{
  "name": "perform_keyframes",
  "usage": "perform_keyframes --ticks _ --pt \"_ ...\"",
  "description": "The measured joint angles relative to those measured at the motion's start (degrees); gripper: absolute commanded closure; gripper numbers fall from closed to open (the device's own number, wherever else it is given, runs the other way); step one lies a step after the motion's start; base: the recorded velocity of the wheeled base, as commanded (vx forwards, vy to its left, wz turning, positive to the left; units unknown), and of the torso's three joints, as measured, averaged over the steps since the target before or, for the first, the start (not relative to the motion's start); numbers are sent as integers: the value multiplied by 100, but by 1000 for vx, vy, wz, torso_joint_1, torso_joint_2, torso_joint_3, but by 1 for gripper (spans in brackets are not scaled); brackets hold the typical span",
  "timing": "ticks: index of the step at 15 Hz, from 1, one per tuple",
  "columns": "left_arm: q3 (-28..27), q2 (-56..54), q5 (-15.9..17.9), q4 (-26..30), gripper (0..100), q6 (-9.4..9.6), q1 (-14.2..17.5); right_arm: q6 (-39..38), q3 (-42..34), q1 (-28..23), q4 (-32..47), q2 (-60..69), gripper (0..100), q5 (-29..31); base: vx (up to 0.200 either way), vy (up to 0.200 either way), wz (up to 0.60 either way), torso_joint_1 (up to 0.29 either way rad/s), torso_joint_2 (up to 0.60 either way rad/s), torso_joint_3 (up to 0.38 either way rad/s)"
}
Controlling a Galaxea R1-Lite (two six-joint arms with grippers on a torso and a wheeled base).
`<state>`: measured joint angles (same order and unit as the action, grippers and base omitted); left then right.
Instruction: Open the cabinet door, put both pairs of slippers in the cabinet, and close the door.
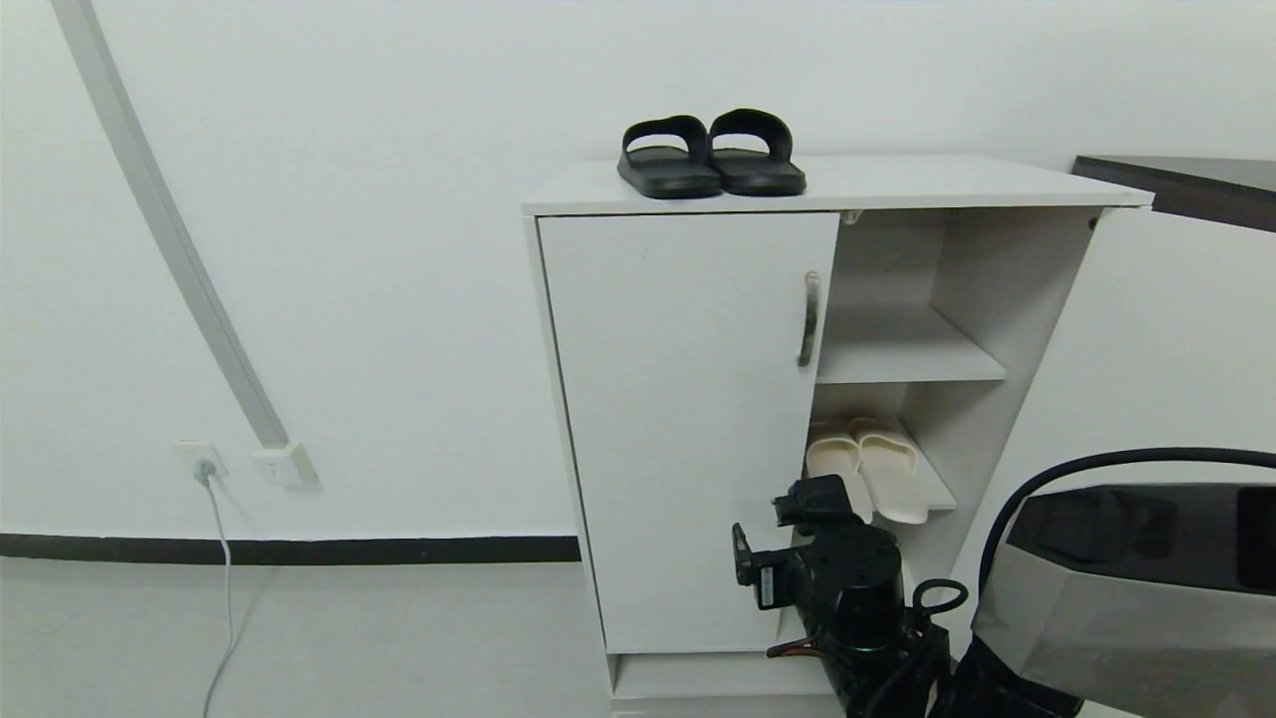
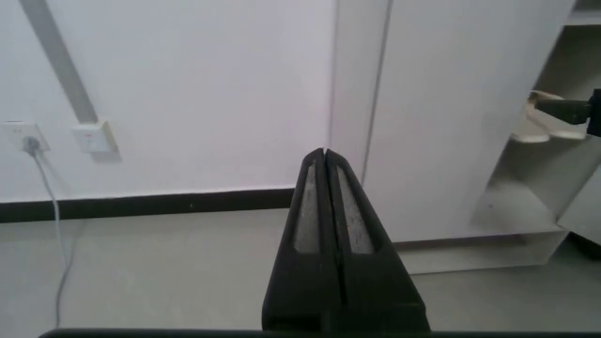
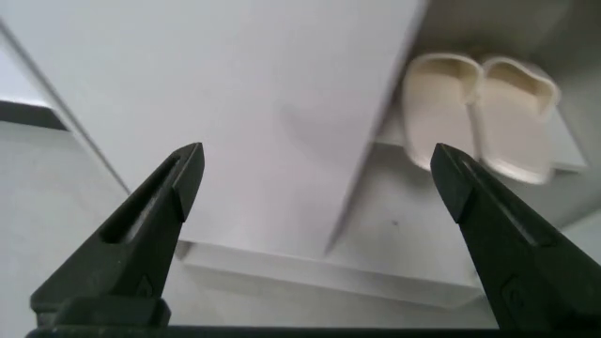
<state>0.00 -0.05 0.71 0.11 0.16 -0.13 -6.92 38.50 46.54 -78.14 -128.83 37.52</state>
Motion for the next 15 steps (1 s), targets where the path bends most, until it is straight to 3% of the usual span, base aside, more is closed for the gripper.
perform_keyframes --ticks 15 --pt "0 0 -2 -1 100 2 0 219 -315 -93 -528 -24 0 -57 0 0 0 0 0 0"
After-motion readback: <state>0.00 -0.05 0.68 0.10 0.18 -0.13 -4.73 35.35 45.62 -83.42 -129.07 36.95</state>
